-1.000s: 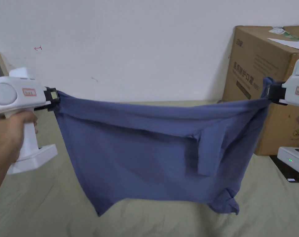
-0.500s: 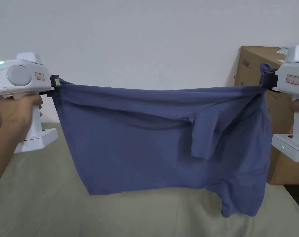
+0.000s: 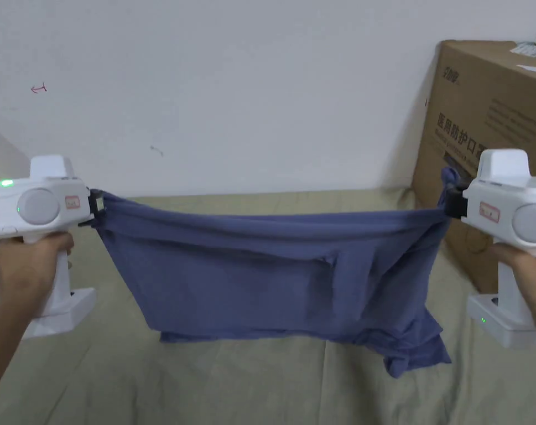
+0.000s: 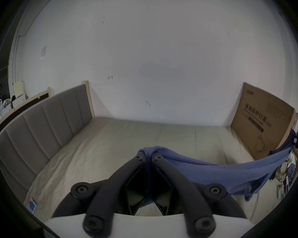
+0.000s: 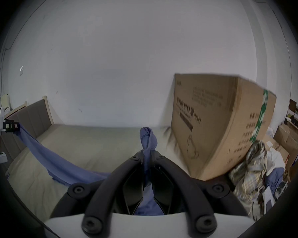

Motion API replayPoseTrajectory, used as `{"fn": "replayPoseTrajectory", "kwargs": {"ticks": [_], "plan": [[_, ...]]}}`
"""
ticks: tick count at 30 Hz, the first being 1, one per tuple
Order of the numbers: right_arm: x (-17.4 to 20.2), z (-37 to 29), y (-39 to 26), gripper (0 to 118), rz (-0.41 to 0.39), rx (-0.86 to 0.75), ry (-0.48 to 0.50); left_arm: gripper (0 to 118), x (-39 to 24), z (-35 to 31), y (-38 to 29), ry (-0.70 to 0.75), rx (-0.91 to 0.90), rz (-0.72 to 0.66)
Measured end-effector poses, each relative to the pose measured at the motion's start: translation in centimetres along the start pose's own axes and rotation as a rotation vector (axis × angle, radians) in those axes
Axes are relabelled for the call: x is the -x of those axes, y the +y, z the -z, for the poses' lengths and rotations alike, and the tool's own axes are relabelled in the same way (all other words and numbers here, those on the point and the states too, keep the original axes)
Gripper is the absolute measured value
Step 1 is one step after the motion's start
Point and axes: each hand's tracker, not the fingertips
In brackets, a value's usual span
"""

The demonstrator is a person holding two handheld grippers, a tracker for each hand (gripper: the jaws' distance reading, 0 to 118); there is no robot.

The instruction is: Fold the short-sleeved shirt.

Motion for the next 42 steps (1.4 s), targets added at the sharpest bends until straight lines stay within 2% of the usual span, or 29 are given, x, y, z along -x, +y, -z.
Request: {"fn": "replayPoseTrajectory", "kwargs": {"ticks": [3, 5, 10, 20, 23, 28, 34, 38, 42], "plan": [[0.3, -0.9, -4.1, 5, -0.007, 0.039, 0.002, 2, 0.5, -0.7, -4.2, -0.004, 0.067, -0.011], [0.4, -2.0, -6.8, 5, -0.015, 0.084, 0.002, 2, 0.7, -1.7, -7.1, -0.007, 0.101, 0.038], [0.5, -7.0, -12.6, 5, -0.009, 0.149, -0.018, 2, 1.5, -6.2, -14.2, -0.031, 0.18, 0.043], [-0.5, -19.6, -23.4, 5, 0.081, 0.287, -0.036, 2, 4.1, -16.5, -28.0, -0.019, 0.356, 0.057], [-1.5, -22.1, -26.5, 5, 0.102, 0.331, -0.054, 2, 4.5, -19.5, -31.3, -0.015, 0.412, 0.053], [-1.7, -25.1, -31.3, 5, 0.148, 0.445, -0.087, 2, 4.5, -22.2, -36.2, 0.024, 0.498, 0.124], [-1.6, -24.9, -36.2, 5, 0.137, 0.619, -0.122, 2, 4.6, -22.1, -39.8, 0.052, 0.604, 0.133], [-2.5, -23.5, -38.2, 6, 0.163, 0.656, -0.123, 2, 4.6, -21.6, -40.3, 0.063, 0.638, 0.114], [-1.8, -24.7, -36.0, 9, 0.177, 0.637, -0.119, 4, 4.2, -21.5, -39.4, 0.06, 0.646, 0.105]]}}
